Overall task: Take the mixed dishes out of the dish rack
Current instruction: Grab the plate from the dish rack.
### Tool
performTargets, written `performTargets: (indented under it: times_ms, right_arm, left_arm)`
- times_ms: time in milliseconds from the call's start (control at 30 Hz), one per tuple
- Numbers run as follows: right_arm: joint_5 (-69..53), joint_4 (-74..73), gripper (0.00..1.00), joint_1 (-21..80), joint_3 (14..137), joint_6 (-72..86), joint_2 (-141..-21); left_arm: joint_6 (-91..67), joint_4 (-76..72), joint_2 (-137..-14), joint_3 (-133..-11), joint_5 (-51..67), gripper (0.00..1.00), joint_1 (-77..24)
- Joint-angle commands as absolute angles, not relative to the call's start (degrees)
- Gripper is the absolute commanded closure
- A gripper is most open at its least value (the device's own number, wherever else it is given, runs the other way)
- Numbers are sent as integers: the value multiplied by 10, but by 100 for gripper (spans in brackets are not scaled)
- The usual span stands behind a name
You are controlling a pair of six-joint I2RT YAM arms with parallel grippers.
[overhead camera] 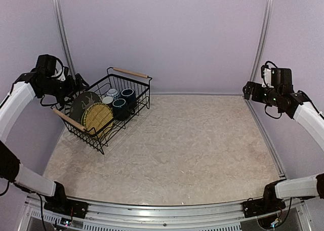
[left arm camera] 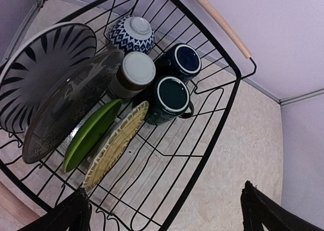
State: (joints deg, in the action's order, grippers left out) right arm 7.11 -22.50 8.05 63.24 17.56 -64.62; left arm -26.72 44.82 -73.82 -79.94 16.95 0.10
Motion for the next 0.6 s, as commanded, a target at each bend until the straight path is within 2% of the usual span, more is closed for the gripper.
performTargets:
  times_ms: [0,233,467,567]
  right_arm:
    - [25,-269,0,72,608,172,-636]
    - [6,-304,0,71,577,156,-631]
    - [-37,-292,0,70,553,159,-609]
    - [-41,-290,0,70,551,159,-606]
  left_arm:
    - [-249,538,-803,-859,163,1,-24]
    - [-221,586,-895,-914,114,1,-39]
    - [-167,610,-961,-986,-41,6,-45]
    - [-146,627,-983,-1019,-89,5,-46]
